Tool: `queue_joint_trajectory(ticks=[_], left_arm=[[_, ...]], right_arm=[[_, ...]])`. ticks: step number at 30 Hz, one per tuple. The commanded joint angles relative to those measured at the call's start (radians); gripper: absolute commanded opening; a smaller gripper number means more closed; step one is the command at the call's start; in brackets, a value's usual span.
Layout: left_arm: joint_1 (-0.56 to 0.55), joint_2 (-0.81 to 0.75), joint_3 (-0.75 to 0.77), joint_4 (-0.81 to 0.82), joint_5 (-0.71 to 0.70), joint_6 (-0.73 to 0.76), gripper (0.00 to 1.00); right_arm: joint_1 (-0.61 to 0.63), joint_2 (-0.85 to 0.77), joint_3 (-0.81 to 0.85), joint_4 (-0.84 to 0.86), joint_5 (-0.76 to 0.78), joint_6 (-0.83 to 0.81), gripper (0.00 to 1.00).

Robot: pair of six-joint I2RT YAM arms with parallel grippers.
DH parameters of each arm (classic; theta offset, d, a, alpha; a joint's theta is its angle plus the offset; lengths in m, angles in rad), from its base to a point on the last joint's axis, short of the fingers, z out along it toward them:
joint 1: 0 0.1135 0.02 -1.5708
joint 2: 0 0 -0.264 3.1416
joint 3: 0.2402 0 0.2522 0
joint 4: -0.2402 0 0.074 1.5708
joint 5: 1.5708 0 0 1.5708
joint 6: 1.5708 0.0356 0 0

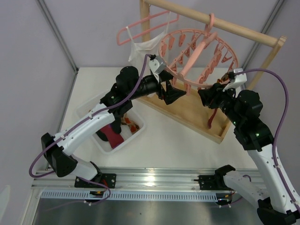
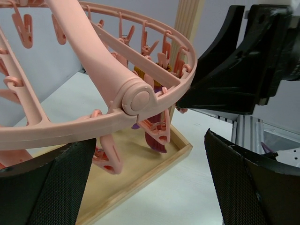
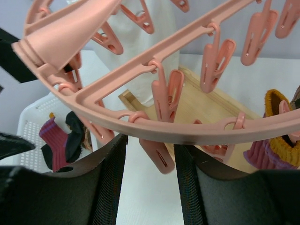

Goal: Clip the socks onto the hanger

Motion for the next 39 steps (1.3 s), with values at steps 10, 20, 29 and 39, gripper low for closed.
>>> queue_joint_trajectory(ticks=[10,20,29,39], left_arm=[[-0.027,-0.032,-0.004,0.070,-0.006,0.003,0.99],[-0.027,-0.058,-0.063,0.081,-0.017,0.012,1.00],[-0.026,-0.103,-0.146,0.087,-0.092,0.009,1.00],[-0.001,-0.103,-0.163,0.108,-0.105,-0.040,0.99]], right_arm=[[0.015,-0.008,-0.032,0.092,0.213,0.024,0.39],[-0.013,-0.018,-0.033,0.065,0.228,0.001,0.17],[-0.104,-0.007,-0.010,0.016,0.145,-0.050,0.17],[-0.151,-0.001,0.011,-0.032,0.076,-0.079,0.19]])
